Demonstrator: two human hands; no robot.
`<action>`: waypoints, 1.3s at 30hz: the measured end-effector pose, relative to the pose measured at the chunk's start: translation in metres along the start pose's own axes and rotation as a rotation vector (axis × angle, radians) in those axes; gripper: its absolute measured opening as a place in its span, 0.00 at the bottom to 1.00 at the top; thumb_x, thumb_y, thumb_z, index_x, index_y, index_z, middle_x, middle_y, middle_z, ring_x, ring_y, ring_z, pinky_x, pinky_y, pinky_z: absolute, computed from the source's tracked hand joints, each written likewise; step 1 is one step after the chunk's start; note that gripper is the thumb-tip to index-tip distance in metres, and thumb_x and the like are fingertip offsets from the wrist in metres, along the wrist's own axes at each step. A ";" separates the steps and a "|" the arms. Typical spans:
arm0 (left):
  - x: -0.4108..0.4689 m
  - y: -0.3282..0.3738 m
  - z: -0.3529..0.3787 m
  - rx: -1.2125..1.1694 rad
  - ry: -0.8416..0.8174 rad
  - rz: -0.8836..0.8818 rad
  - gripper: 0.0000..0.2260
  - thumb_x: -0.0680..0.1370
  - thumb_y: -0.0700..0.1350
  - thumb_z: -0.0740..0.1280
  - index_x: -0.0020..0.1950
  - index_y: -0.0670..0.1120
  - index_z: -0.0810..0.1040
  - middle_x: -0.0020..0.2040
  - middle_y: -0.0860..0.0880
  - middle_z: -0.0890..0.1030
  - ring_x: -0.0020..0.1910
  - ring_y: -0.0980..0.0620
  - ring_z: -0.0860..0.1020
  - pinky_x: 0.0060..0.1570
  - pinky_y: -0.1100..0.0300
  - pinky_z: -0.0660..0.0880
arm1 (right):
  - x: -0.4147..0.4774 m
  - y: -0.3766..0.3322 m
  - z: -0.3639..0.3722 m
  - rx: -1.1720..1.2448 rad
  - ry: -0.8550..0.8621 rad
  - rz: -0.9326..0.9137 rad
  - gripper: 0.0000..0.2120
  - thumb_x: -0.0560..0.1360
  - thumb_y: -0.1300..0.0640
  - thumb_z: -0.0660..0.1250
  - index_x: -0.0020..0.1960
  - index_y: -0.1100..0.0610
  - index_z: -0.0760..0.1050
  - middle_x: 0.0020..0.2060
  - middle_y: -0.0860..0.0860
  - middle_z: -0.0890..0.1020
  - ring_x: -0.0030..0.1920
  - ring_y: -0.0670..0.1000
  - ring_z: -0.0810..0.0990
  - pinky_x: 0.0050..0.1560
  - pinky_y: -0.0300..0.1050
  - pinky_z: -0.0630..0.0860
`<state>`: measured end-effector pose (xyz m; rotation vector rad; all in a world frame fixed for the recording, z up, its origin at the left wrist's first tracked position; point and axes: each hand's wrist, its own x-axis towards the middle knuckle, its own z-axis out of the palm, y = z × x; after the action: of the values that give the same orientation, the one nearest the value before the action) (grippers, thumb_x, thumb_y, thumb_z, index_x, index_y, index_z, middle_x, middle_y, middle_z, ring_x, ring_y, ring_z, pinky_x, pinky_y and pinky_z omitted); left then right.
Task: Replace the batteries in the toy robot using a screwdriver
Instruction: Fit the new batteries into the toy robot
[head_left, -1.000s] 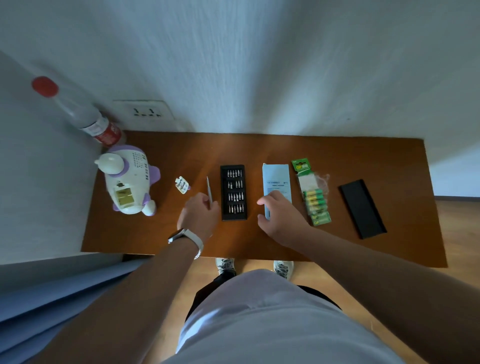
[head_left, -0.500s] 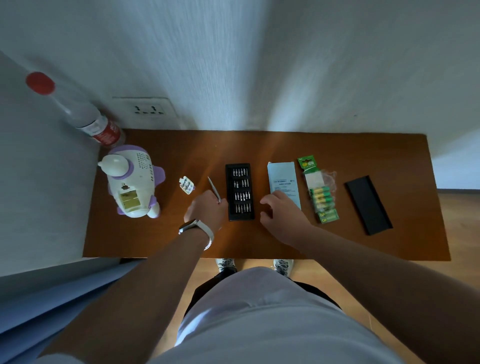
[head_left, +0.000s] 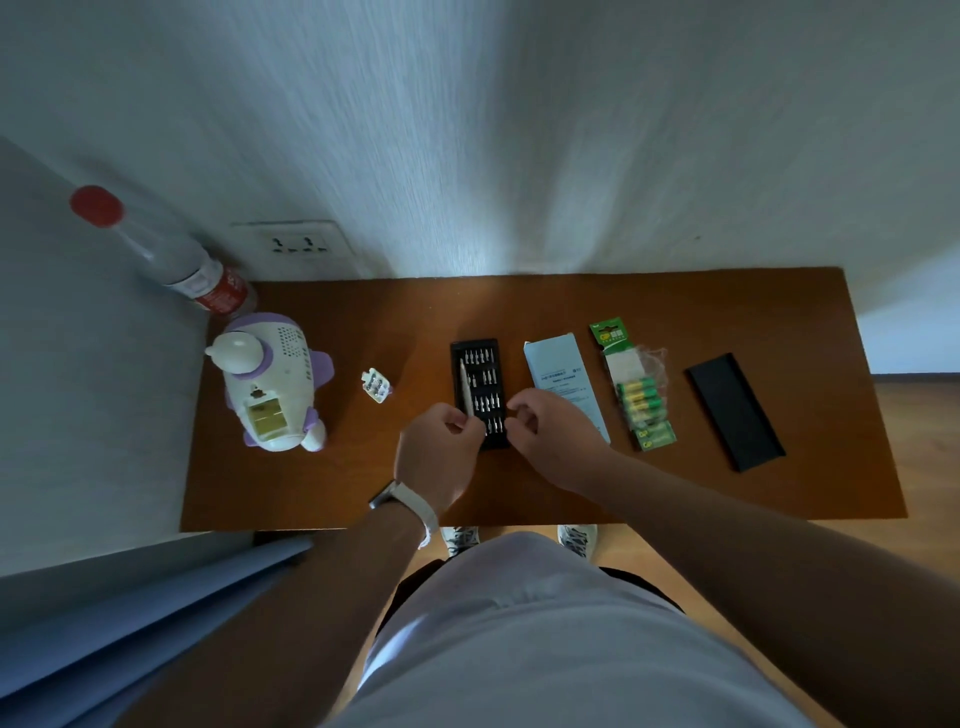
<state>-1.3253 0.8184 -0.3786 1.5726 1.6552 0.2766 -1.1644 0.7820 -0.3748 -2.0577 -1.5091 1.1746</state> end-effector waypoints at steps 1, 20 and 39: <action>-0.005 0.003 0.002 -0.012 -0.004 0.022 0.05 0.78 0.49 0.67 0.41 0.54 0.75 0.36 0.55 0.80 0.37 0.55 0.79 0.37 0.56 0.78 | 0.002 -0.003 0.001 0.014 0.004 0.006 0.10 0.80 0.50 0.64 0.60 0.51 0.75 0.44 0.45 0.79 0.43 0.44 0.76 0.40 0.39 0.70; -0.021 0.062 0.054 0.013 -0.201 0.177 0.08 0.77 0.49 0.70 0.41 0.48 0.77 0.43 0.52 0.81 0.45 0.53 0.79 0.38 0.55 0.79 | -0.026 0.037 -0.044 0.287 0.088 0.153 0.06 0.79 0.53 0.63 0.45 0.51 0.77 0.49 0.47 0.82 0.52 0.47 0.80 0.48 0.48 0.81; -0.040 0.130 0.146 0.106 -0.389 0.269 0.02 0.78 0.49 0.69 0.47 0.54 0.81 0.41 0.57 0.82 0.43 0.58 0.79 0.43 0.60 0.77 | -0.054 0.139 -0.107 0.376 0.212 0.203 0.13 0.80 0.53 0.61 0.40 0.56 0.76 0.33 0.51 0.80 0.32 0.45 0.75 0.35 0.45 0.71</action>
<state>-1.1366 0.7544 -0.3717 1.7986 1.1773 0.0156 -0.9998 0.7012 -0.3807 -2.0285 -0.9189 1.1630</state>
